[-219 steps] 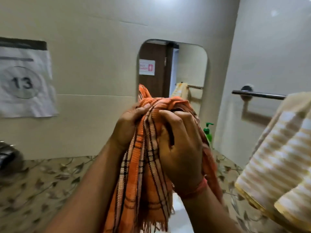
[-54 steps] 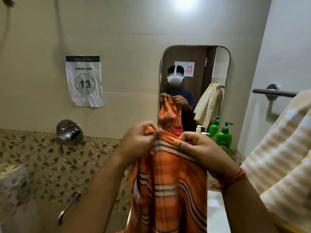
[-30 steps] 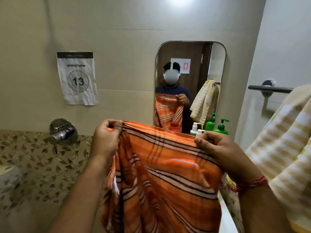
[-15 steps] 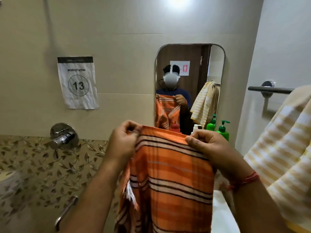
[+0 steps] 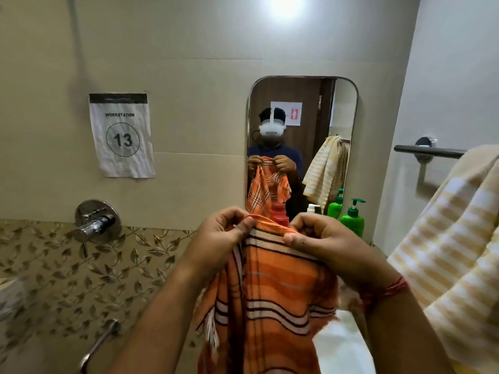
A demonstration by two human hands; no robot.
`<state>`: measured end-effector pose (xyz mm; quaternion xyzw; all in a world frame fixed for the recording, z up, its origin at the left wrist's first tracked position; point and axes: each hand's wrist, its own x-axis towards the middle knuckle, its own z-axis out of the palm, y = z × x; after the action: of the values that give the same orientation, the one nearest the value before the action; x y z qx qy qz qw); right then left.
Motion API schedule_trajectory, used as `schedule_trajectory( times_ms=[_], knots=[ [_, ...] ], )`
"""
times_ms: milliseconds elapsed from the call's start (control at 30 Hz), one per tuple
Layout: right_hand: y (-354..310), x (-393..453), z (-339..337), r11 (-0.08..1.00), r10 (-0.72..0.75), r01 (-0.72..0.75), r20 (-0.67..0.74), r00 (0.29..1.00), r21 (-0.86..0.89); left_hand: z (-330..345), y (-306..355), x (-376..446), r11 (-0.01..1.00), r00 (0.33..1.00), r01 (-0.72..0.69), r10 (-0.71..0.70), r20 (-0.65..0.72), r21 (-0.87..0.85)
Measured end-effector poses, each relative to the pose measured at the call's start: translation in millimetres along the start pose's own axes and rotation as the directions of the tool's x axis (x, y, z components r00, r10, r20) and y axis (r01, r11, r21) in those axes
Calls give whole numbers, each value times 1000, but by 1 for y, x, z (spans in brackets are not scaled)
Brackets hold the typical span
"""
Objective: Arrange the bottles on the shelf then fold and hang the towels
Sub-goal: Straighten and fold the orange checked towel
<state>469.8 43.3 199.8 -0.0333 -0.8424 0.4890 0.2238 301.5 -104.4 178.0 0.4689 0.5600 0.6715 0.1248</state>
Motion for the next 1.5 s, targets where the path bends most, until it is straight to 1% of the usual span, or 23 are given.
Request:
schedule_trajectory(
  times_ms=[67,133,233,333,367,433,533,567,667,700,767,800,833,900,1000,1067,1100,1200,1267,1333,1367,1433,1500],
  knots=[
    [0,-6,-4,999,19,-24,103,995,49,-4,2,1,998,998,-31,35,-58,53],
    [-1,-5,-1,998,12,-21,127,992,66,0,8,-1,994,999,-47,49,-23,101],
    [-5,1,10,999,-30,30,1,1000,42,7,11,-2,992,997,-68,62,51,111],
    [-9,6,17,997,-74,72,-110,991,-23,9,12,-2,989,973,-36,1,229,146],
    [-9,6,18,995,-90,83,-135,987,-58,10,13,-3,988,965,-20,-21,260,153],
    [-8,5,19,984,-136,112,-183,974,-137,10,13,-3,978,963,-35,-22,267,207],
    [-8,4,19,968,-188,149,-192,963,-202,11,12,-3,950,978,-79,14,210,303],
    [-8,3,17,971,-169,134,-171,971,-197,11,12,-3,947,986,-81,29,166,311],
    [-5,-3,5,973,-36,19,-70,997,-231,5,14,-1,956,998,-53,58,-8,288],
    [-3,-6,0,972,-5,-11,-67,998,-236,1,14,0,962,995,-46,68,-71,271],
    [-2,-11,-8,982,25,-48,-124,992,-185,-8,11,4,964,982,-38,86,-170,264],
    [-2,-12,-9,987,30,-52,-148,988,-151,-10,10,5,958,980,-35,89,-179,284],
    [-4,-12,-8,990,23,-45,-165,986,-134,-8,10,5,954,985,-34,82,-151,298],
    [-10,-7,0,991,-5,-19,-176,984,-131,2,12,3,961,1000,-8,9,-2,275],
    [-16,-1,12,992,-35,15,-169,985,-122,15,11,0,980,959,58,-108,261,191],
    [-14,0,16,992,-32,11,-169,985,-127,18,10,-1,985,943,71,-117,313,155],
    [-13,-2,16,993,-26,6,-174,984,-115,17,7,-1,988,950,72,-110,293,139],
    [-10,-6,14,999,-3,-7,-200,980,-53,16,5,-2,994,985,54,-69,159,92],
    [-11,-9,13,995,19,-1,-183,983,103,14,5,-2,995,992,45,-55,111,94],
    [-13,-10,14,954,10,21,-100,995,299,13,4,-1,996,991,37,-48,126,86],
    [-14,-11,14,933,-10,28,-51,999,358,13,3,-2,996,990,32,-43,135,83],
    [-15,-12,16,919,-59,44,25,998,392,13,2,-2,996,987,23,-36,155,88],
    [-13,-13,16,932,-99,68,70,993,356,14,0,-1,997,988,9,-22,152,81]
  ],
)
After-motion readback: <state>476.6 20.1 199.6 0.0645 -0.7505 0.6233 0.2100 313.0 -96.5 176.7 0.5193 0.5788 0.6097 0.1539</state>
